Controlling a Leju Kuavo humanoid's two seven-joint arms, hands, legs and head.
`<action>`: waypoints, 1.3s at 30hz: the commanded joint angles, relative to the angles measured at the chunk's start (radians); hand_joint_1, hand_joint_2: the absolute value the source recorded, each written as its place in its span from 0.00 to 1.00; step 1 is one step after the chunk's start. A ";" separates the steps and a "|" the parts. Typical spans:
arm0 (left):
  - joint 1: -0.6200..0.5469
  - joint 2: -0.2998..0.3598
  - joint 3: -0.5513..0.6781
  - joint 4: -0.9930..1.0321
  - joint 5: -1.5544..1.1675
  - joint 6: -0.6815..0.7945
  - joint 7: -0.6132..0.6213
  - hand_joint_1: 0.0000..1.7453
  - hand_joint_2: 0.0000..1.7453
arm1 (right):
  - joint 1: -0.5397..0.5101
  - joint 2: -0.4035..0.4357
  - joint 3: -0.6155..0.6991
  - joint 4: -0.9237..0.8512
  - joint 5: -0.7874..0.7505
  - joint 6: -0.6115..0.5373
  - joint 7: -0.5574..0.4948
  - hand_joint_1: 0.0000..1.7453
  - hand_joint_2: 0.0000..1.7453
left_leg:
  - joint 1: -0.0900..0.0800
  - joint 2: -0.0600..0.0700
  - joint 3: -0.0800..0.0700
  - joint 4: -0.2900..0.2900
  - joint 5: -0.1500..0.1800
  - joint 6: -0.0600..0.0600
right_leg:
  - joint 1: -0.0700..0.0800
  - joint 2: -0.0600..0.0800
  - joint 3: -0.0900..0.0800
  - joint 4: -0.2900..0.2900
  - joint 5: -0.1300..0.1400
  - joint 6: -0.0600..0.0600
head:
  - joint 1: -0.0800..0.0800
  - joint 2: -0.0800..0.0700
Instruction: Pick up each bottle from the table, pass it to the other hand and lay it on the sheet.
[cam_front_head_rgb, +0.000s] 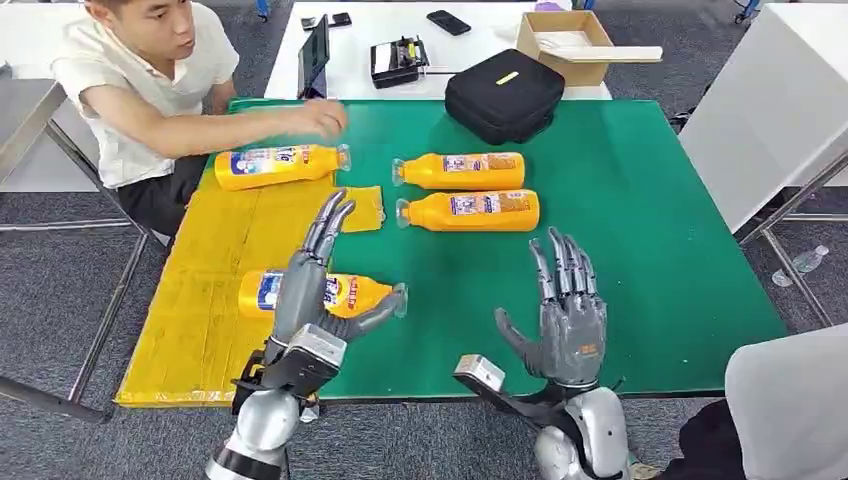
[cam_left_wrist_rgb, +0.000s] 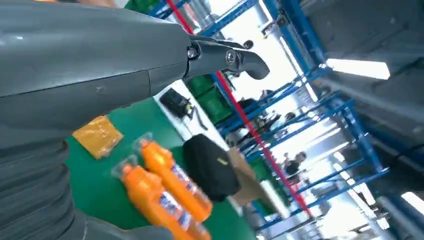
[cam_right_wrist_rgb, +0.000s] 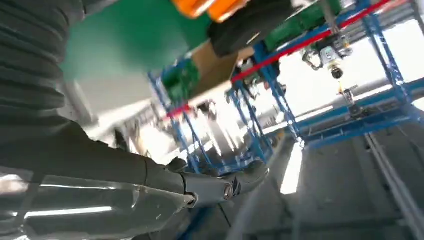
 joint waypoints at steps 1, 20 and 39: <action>0.060 -0.051 0.030 0.079 0.278 -0.102 0.084 0.00 1.00 | -0.017 -0.167 -0.106 0.202 0.131 -0.012 0.132 0.00 1.00 | 0.000 0.000 0.004 -0.002 -0.001 0.001 | 0.001 -0.001 0.005 -0.003 0.000 -0.002 | 0.000 0.000; 0.058 -0.052 -0.066 0.135 0.209 -0.002 0.173 0.00 1.00 | -0.060 -0.203 -0.144 0.331 0.004 0.157 0.082 0.00 1.00 | 0.000 0.002 0.003 0.000 -0.002 0.001 | 0.002 0.001 0.004 -0.002 0.000 -0.002 | 0.000 0.000; 0.024 -0.052 -0.127 0.157 0.126 0.051 0.191 0.00 1.00 | -0.105 -0.245 -0.134 0.396 0.043 0.197 0.113 0.00 1.00 | 0.000 0.002 0.002 0.000 -0.001 0.001 | 0.001 0.001 0.002 -0.002 0.000 -0.002 | 0.000 0.000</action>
